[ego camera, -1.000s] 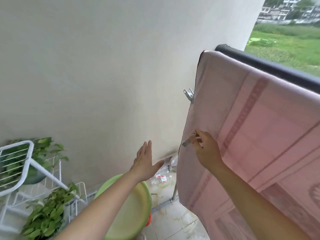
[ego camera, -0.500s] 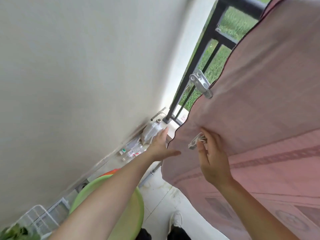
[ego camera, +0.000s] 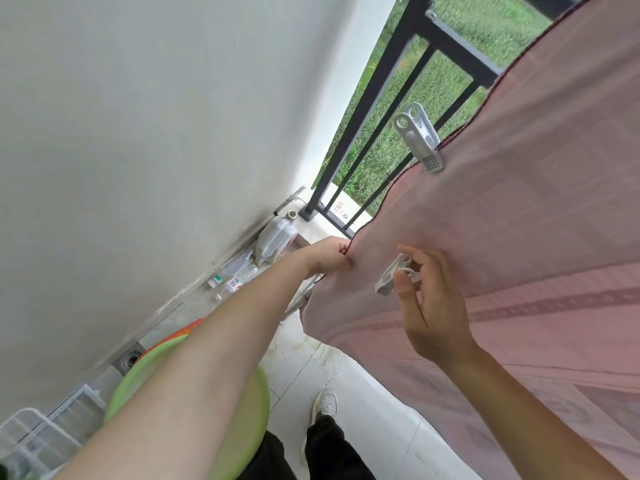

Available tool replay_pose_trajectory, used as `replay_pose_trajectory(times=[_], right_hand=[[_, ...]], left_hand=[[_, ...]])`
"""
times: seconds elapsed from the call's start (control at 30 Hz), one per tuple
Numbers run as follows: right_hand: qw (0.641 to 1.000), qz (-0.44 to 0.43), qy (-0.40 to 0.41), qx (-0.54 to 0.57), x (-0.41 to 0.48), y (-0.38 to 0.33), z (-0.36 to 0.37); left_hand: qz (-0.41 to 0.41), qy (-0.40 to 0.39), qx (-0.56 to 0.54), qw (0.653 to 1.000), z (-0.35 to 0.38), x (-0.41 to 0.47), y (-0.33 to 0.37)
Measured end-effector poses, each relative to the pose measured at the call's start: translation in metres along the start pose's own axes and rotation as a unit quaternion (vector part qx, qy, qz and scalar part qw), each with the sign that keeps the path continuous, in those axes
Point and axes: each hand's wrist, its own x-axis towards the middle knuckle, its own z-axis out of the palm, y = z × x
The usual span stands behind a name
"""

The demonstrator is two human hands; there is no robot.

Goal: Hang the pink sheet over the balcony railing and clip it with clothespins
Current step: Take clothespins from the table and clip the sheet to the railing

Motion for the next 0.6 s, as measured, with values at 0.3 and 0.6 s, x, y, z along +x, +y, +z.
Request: replay_pose_trajectory(times=[0.3,0.6], right_hand=[[1.000,0.005,-0.014,-0.005,-0.022,0.012,-0.019],[0.996,-0.078,-0.045,0.007,0.008,-0.003,-0.027]], left_hand=[[0.065,0.053,0.041,0.996,0.015,0.004,-0.017],[0.090,0.152,0.056,0.983,0.039,0.007,-0.016]])
